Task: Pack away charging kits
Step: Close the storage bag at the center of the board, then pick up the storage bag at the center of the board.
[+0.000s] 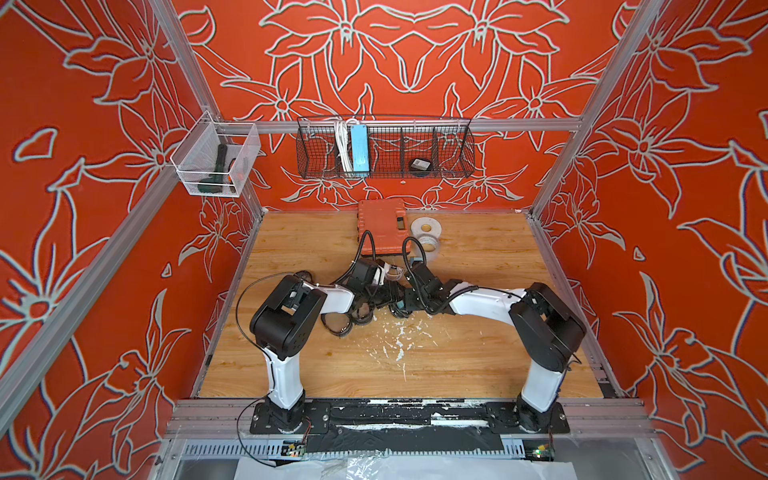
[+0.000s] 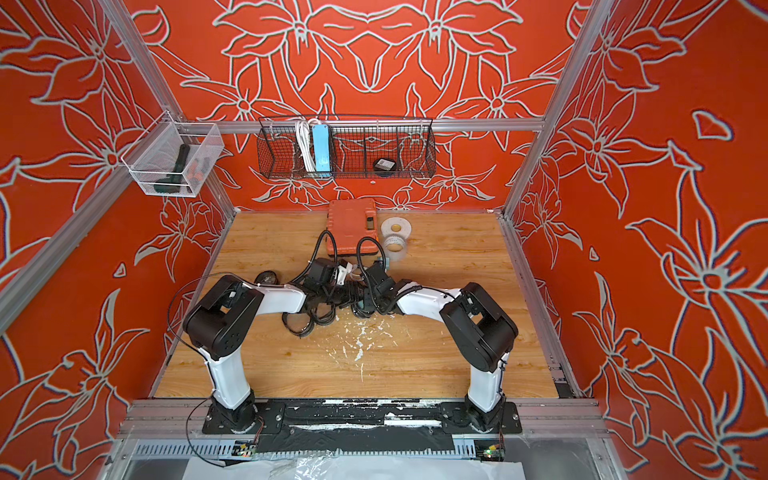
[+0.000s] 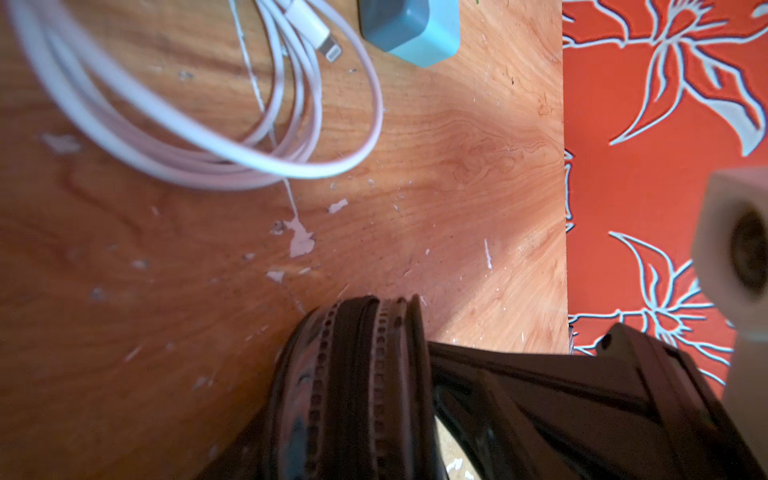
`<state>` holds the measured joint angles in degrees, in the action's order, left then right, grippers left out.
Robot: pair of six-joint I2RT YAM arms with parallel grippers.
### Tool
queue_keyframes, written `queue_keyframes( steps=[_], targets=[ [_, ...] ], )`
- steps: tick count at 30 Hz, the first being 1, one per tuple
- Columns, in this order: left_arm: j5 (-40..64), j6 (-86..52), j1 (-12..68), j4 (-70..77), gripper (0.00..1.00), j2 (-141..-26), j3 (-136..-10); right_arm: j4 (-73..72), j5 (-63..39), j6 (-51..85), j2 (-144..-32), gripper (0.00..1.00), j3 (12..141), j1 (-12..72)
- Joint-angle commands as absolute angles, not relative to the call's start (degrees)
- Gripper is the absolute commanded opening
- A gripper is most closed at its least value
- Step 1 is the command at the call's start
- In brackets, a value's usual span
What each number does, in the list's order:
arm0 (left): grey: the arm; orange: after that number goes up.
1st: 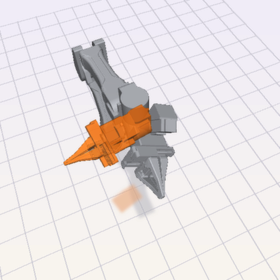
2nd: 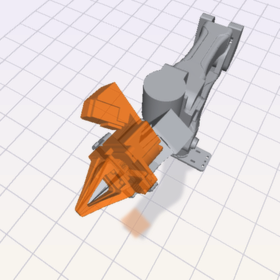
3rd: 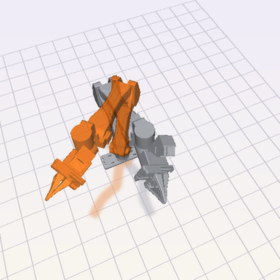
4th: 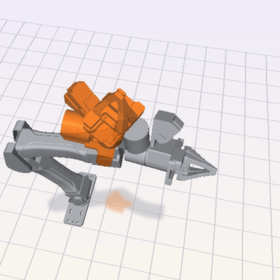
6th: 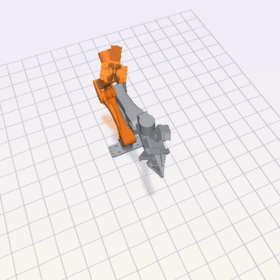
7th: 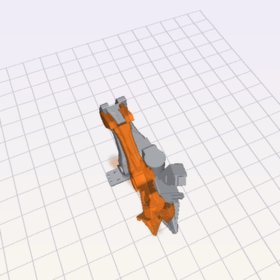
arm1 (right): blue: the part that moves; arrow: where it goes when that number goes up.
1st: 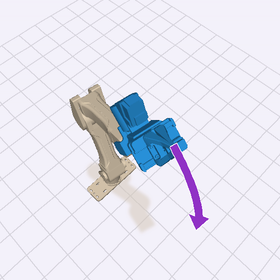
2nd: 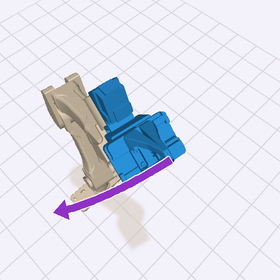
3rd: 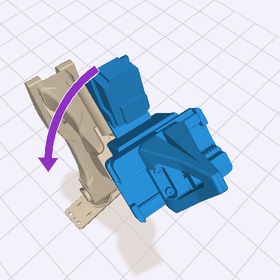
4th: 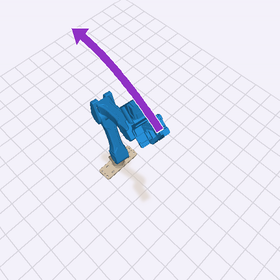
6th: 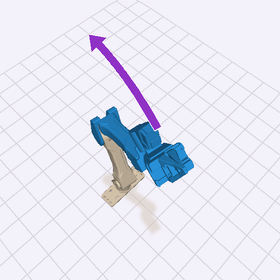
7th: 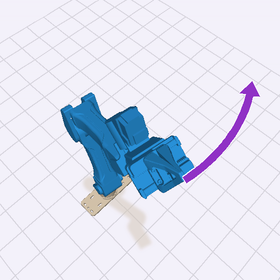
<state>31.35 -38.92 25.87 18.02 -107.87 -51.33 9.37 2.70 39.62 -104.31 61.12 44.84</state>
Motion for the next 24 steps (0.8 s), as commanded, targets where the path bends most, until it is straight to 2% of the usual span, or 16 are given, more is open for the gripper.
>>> queue_keyframes(
  steps=[1, 4, 10, 12, 17, 20, 24],
  targets=[
    [29.1, -39.1, 26.0, 9.5, 0.59, -112.7, -49.5, 9.5, 2.3, 40.4, -105.7, 0.0, 59.9, 44.6],
    [29.1, -39.2, 26.0, 9.2, 0.5, -113.3, -49.8, 9.5, 2.2, 40.4, -105.4, 0.0, 59.9, 44.6],
    [29.2, -39.3, 25.9, 9.1, 0.44, -114.0, -50.0, 9.3, 2.0, 40.5, -105.2, 0.0, 59.9, 44.6],
    [29.3, -39.3, 25.9, 9.1, 0.44, -114.1, -50.0, 9.3, 1.9, 40.5, -105.2, 0.0, 59.9, 44.6],
    [29.9, -39.5, 25.9, 9.6, 0.54, -114.7, -49.9, 9.2, 1.7, 40.5, -105.2, 0.0, 59.9, 44.6],
    [30.4, -39.9, 25.9, 9.9, 0.53, -115.2, -49.7, 9.1, 1.7, 40.6, -105.3, 0.0, 59.9, 44.6],
    [30.8, -40.1, 25.9, 10.0, 0.47, -115.7, -49.7, 9.1, 1.6, 40.6, -105.4, 0.0, 60.1, 44.6]
  ],
)
